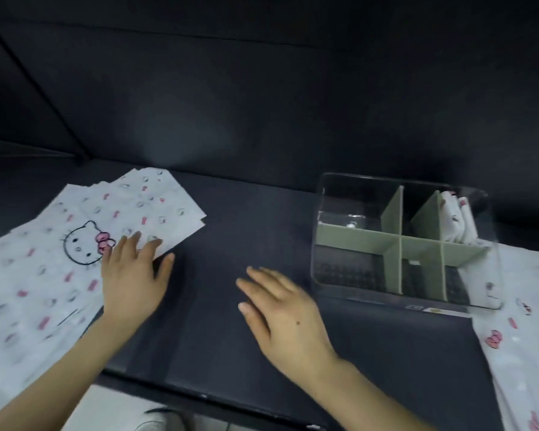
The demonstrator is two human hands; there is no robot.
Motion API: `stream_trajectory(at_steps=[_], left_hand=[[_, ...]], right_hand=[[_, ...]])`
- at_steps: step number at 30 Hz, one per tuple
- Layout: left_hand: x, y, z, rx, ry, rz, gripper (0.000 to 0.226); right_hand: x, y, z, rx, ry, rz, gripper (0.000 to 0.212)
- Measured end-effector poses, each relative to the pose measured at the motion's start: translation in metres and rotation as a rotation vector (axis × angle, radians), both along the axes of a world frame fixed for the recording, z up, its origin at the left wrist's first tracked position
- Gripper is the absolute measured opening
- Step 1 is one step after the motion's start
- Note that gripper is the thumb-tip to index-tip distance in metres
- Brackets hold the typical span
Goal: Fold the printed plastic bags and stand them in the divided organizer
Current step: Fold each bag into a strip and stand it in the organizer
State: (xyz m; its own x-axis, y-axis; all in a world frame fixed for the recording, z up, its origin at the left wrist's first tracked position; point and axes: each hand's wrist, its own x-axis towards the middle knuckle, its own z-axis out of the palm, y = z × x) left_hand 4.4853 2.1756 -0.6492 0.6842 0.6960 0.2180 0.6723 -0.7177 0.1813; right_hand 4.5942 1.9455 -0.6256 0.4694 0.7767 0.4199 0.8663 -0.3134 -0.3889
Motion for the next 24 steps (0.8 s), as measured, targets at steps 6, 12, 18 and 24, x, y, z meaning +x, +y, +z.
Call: stream_trajectory(at_steps=[6,12,18,24], left_hand=[[-0.031,0.03,-0.029,-0.088,0.081,0.267,0.083],[-0.027,0.049,-0.04,-0.102,0.113,0.329,0.074],[-0.043,0.055,-0.041,-0.122,-0.039,0.228,0.067],[-0.076,0.011,-0.032,-0.265,-0.143,-0.224,0.06]], right_hand=[[0.001,0.022,-0.054,-0.442,-0.05,-0.032,0.053],[0.009,0.017,-0.063,-0.484,-0.02,-0.063,0.061],[0.01,0.016,-0.064,-0.424,0.01,-0.052,0.055],[0.0,0.011,-0.043,-0.158,0.12,-0.051,0.061]])
